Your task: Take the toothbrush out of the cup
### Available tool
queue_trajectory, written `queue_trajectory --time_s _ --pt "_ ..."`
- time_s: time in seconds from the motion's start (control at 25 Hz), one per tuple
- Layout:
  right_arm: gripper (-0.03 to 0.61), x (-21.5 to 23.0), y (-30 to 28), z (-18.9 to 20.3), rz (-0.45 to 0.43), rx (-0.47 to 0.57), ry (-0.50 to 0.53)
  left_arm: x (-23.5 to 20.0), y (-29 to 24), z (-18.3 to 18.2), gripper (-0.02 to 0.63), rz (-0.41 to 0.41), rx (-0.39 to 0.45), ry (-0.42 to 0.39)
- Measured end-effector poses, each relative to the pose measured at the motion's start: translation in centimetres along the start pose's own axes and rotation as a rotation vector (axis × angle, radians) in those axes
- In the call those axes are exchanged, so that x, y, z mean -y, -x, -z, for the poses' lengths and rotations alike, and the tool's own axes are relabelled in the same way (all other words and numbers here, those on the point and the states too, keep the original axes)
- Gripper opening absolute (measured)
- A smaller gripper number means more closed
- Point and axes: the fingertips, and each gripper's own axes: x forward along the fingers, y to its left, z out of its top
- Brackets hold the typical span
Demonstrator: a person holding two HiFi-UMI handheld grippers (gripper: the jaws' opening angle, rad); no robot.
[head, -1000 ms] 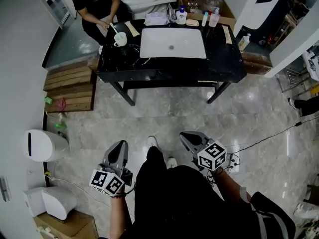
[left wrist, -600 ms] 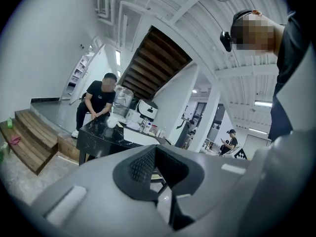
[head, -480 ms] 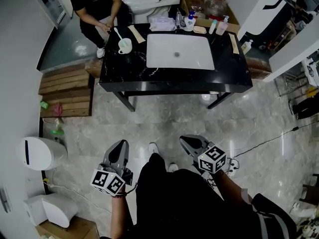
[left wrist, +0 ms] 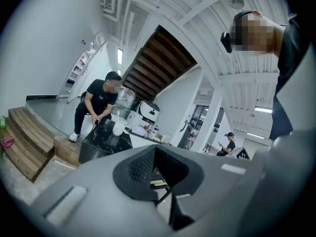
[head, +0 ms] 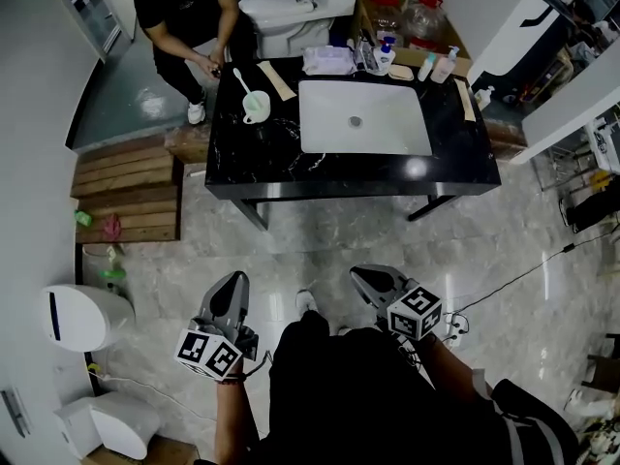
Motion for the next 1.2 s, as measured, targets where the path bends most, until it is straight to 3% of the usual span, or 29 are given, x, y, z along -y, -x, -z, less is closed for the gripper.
queue_trajectory --time_s 0.6,1.2 --pt "0.014 1.6 -1.7 -3.4 0.016 0.056 -0.028 -2.0 -3.4 -2.3 0.009 0.044 -0.014 -0.032" --pt "0.014 7.4 -7.6 -8.3 -0.079 0.023 0.045 -4.1 -9.0 -5.4 0.009 -0.035 0.003 -0.060"
